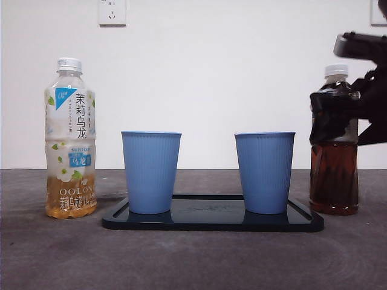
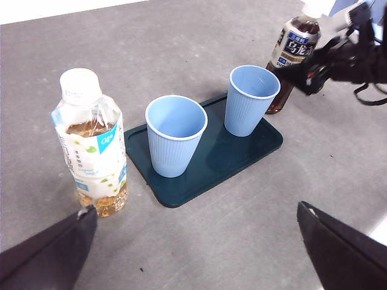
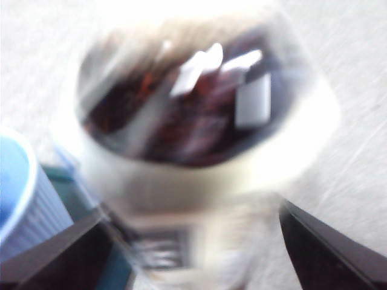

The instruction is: Pour the drink into the cup

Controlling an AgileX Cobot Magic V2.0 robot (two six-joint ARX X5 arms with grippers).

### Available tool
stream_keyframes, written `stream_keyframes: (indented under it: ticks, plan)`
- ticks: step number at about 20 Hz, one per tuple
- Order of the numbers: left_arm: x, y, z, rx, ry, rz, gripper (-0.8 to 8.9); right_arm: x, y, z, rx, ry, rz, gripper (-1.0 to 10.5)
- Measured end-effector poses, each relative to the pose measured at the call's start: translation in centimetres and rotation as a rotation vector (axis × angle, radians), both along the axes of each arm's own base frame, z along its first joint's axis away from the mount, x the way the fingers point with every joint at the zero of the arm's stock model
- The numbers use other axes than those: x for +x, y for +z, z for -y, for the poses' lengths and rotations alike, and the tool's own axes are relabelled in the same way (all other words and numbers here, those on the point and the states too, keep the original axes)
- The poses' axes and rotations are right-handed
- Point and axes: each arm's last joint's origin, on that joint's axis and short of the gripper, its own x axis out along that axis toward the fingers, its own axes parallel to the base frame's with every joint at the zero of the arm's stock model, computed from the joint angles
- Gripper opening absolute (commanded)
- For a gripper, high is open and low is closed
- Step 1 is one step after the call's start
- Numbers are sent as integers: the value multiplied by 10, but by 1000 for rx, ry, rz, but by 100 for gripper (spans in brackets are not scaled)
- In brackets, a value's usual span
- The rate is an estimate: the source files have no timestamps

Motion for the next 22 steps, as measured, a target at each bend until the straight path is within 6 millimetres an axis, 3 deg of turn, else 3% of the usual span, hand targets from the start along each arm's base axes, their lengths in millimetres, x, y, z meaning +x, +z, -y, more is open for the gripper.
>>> stream_keyframes:
  ticks: [3, 8, 17, 22]
  plan:
    - [1, 0, -1, 20, 37, 5, 597, -12, 13, 3, -2, -10, 8, 434]
    - [5, -7, -1, 37, 63, -2, 605, -41, 31, 11, -12, -9, -32, 434]
    - [45, -80, 9, -43, 139, -39, 633, -121, 79, 22, 126, 69, 161, 434]
    - [68, -115, 15, -73, 190, -99, 633, -143, 92, 26, 182, 98, 218, 434]
